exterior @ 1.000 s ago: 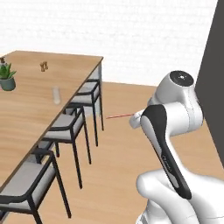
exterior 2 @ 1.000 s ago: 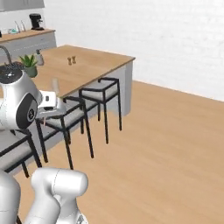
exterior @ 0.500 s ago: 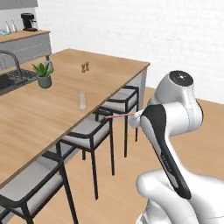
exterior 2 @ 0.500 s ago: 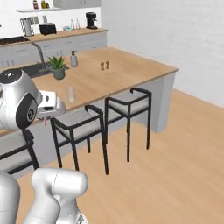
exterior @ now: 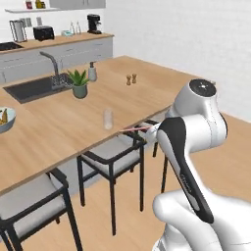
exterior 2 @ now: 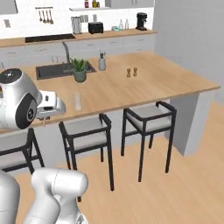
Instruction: Take a straw from the drawer in front and place it inside the glass cup on the dining counter.
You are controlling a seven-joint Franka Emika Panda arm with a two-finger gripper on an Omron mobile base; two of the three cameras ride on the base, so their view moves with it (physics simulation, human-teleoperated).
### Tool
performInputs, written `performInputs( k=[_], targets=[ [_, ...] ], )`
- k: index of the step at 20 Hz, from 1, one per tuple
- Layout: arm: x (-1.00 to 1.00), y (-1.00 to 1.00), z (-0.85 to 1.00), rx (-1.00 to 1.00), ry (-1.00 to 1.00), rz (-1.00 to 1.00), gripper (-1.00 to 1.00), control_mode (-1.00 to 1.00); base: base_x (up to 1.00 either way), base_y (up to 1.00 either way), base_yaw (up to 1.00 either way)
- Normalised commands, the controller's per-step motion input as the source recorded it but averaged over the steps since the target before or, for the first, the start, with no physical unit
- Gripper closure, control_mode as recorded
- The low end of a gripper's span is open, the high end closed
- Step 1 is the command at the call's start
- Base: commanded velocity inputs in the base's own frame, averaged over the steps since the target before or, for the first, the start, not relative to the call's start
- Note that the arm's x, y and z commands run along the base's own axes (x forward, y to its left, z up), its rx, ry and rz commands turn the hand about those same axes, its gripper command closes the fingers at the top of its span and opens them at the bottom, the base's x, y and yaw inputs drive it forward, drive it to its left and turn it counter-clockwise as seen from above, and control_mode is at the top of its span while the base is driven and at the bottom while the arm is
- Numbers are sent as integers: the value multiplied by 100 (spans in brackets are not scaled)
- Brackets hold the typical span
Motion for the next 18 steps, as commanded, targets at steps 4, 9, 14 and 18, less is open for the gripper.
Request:
performInputs(
  k=[4, 9, 14, 18],
  targets=[
    [0, 0, 0, 0, 0, 0, 100, 100, 42, -61, 55],
    [0, 0, 0, 0, 0, 0, 100, 100, 46, -60, 51],
    [0, 0, 0, 0, 0, 0, 100, 100, 78, -34, 26],
    [0, 0, 0, 0, 0, 0, 100, 100, 86, -15, 11]
  ],
)
